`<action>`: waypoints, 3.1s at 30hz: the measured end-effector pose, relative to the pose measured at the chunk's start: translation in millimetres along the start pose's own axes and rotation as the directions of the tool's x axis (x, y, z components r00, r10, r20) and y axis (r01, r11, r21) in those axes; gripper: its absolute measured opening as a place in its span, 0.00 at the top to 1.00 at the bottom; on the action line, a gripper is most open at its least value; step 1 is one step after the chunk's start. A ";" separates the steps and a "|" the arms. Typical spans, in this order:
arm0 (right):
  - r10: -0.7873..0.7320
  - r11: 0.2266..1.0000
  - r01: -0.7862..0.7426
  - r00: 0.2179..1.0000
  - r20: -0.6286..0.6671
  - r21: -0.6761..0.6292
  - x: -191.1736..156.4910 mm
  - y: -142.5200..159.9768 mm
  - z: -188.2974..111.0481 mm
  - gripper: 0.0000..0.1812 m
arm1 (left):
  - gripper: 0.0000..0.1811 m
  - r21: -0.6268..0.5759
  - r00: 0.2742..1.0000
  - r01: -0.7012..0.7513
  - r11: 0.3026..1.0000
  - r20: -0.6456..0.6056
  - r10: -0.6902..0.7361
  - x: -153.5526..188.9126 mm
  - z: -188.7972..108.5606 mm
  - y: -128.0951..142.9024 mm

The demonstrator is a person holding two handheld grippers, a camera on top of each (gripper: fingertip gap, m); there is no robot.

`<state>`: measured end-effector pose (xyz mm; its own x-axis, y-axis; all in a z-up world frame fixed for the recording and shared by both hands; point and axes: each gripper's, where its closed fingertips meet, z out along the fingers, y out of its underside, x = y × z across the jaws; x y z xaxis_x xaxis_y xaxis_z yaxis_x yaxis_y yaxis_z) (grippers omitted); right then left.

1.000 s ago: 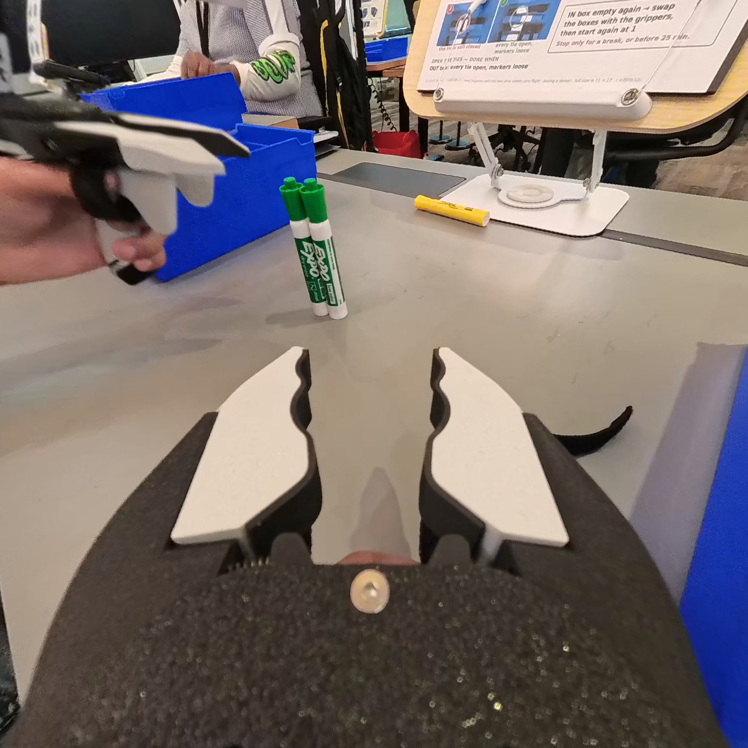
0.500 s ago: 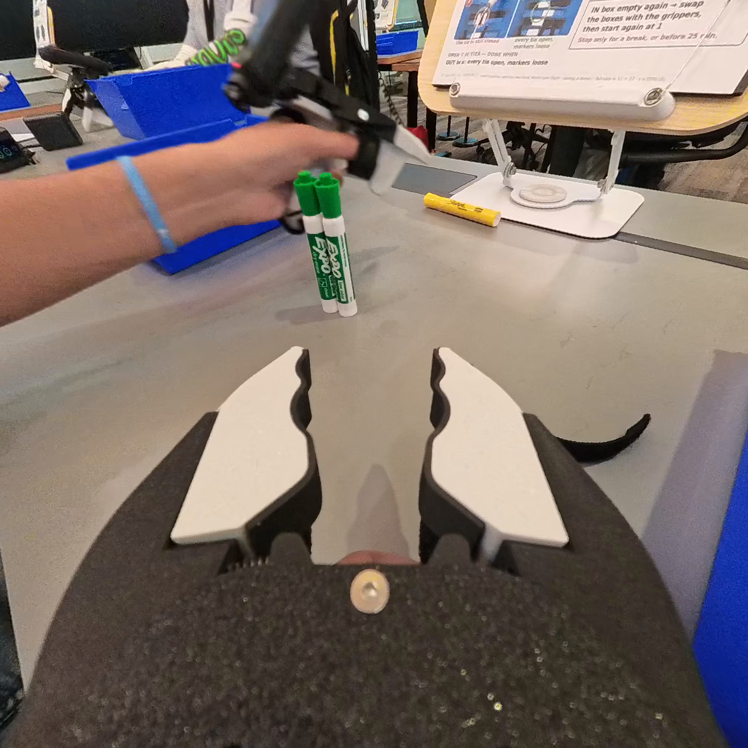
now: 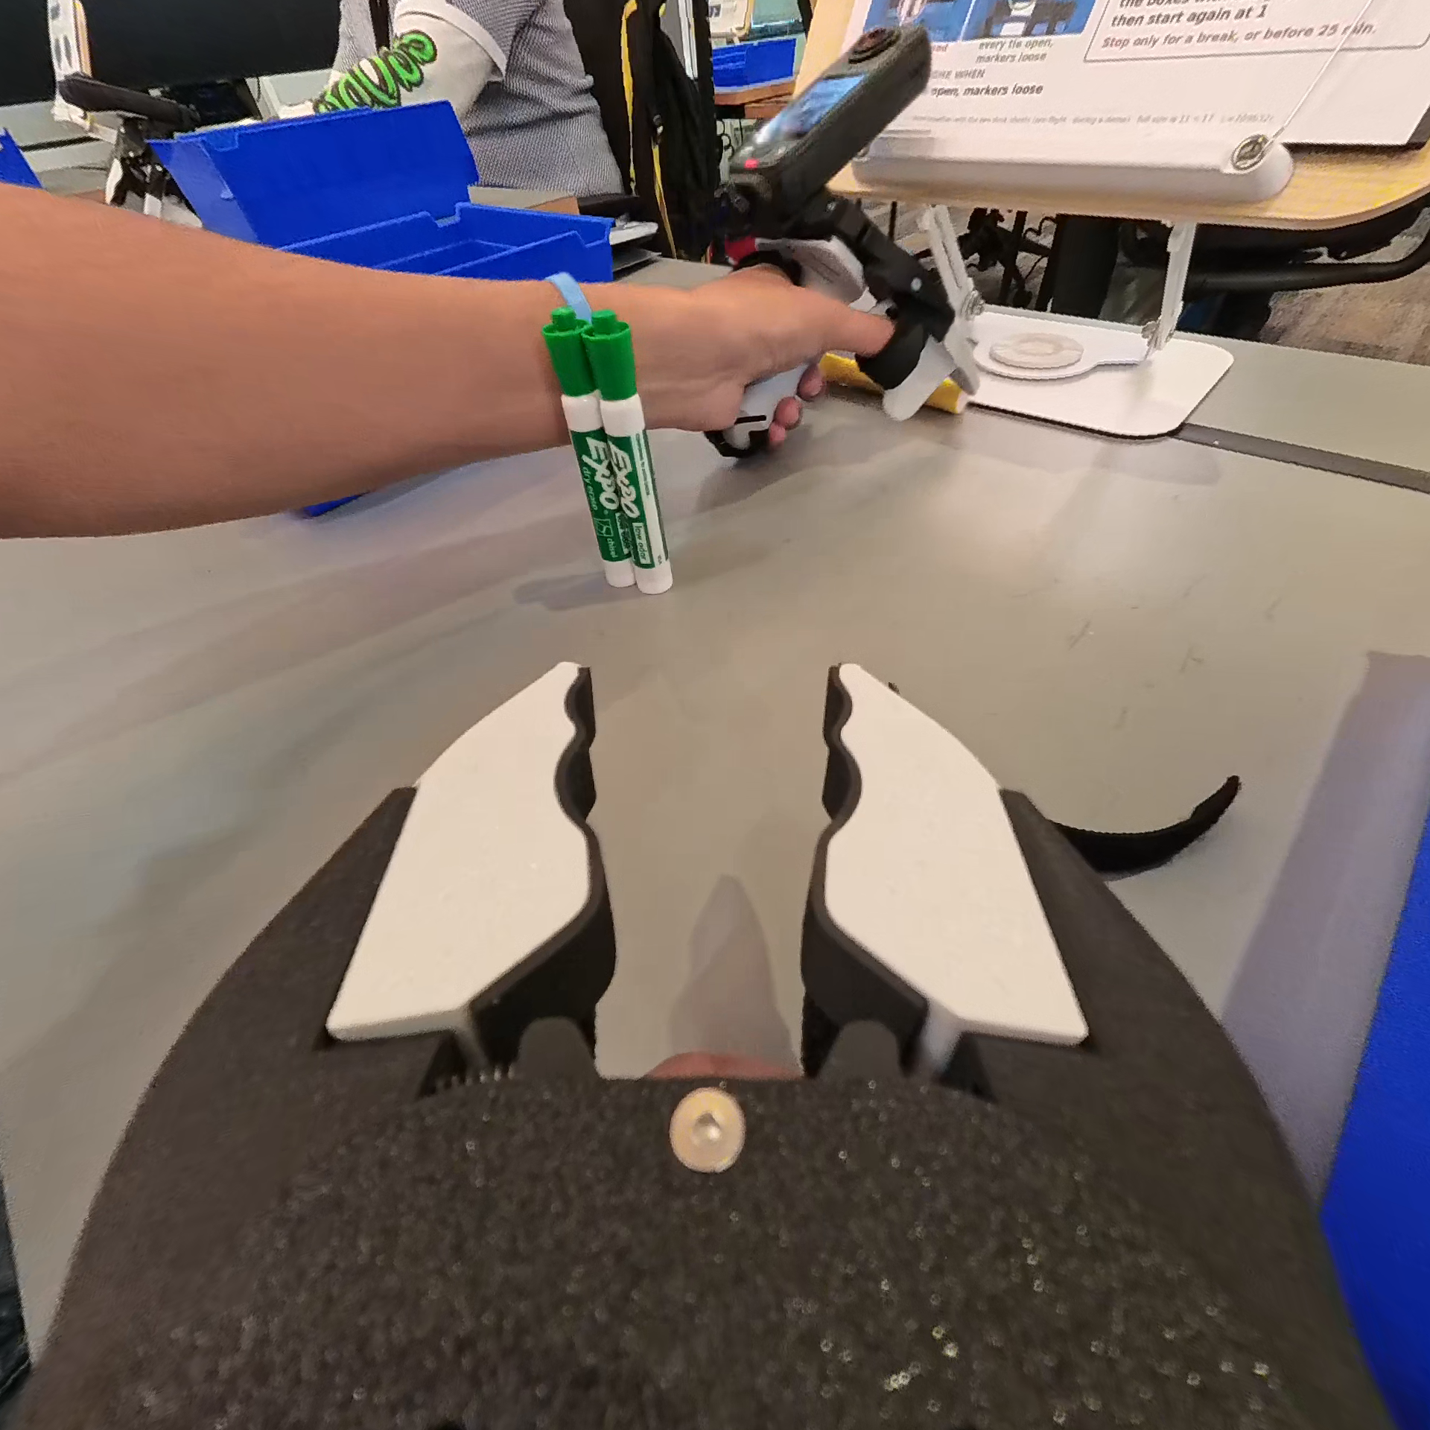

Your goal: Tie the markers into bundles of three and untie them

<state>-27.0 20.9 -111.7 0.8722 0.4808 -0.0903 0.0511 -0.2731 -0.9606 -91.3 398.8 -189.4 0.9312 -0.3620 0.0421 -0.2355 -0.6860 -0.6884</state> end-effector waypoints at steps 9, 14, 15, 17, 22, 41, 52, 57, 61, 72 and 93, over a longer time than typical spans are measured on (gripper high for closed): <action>0.009 1.000 -0.009 1.000 0.005 0.003 -0.1 -0.1 -1.0 0.69 | 0.31 -0.025 0.996 -0.064 0.998 0.057 0.066 0.2 1.4 3.9; 0.008 1.000 -0.008 1.000 0.008 0.006 -1.4 -1.2 -1.2 0.69 | 0.33 -0.041 0.995 -0.085 0.996 0.040 0.086 -4.0 -6.3 11.2; 0.008 1.000 -0.008 1.000 0.007 0.006 -1.1 -1.1 -1.3 0.69 | 0.33 -0.045 0.996 -0.085 0.995 0.031 0.087 -6.2 -9.9 14.0; 0.010 1.000 -0.010 1.000 0.007 0.007 -0.8 -1.3 -1.6 0.69 | 0.33 -0.046 0.996 -0.089 0.995 -0.005 0.089 -10.3 -19.3 20.4; 0.016 1.000 -0.016 1.000 0.008 0.015 -1.2 -3.4 -2.7 0.69 | 0.80 0.043 0.969 -0.154 0.987 -0.188 0.159 -11.6 -72.7 30.2; -0.018 1.000 0.018 1.000 0.022 -0.011 -12.7 0.7 3.7 0.69 | 0.56 -0.054 0.659 -0.748 0.661 -0.178 0.731 -72.7 -204.1 23.0; -0.020 1.000 0.020 1.000 -0.003 -0.008 -3.9 0.2 -0.4 0.69 | 0.70 -0.354 0.283 -0.925 0.136 -0.404 0.870 -107.7 -79.6 52.7; -0.011 1.000 0.011 1.000 -0.007 -0.008 0.8 1.1 -1.3 0.69 | 0.77 -0.355 0.278 -0.930 0.096 -0.507 0.816 -108.8 -71.9 70.0; -0.002 1.000 0.002 1.000 -0.001 -0.004 0.5 0.9 -1.0 0.69 | 0.88 -0.331 0.203 -0.943 0.025 -0.516 0.832 -107.2 -74.7 78.7; -0.002 1.000 0.002 1.000 -0.002 -0.007 0.7 1.7 -1.3 0.69 | 0.90 -0.022 0.044 -0.999 0.039 -0.350 0.936 -59.0 -176.0 92.2; -0.029 0.999 0.028 0.999 -0.019 -0.024 -1.1 3.6 -0.1 0.69 | 0.90 0.246 -0.084 -0.969 -0.029 -0.214 0.973 20.9 -249.0 206.1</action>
<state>-27.7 19.3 -115.0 0.8794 0.4726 -0.0576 0.0875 -0.2794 -0.9562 -189.6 92.7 -150.1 -0.3667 -0.7723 -0.5188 -0.8268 0.5262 -0.1988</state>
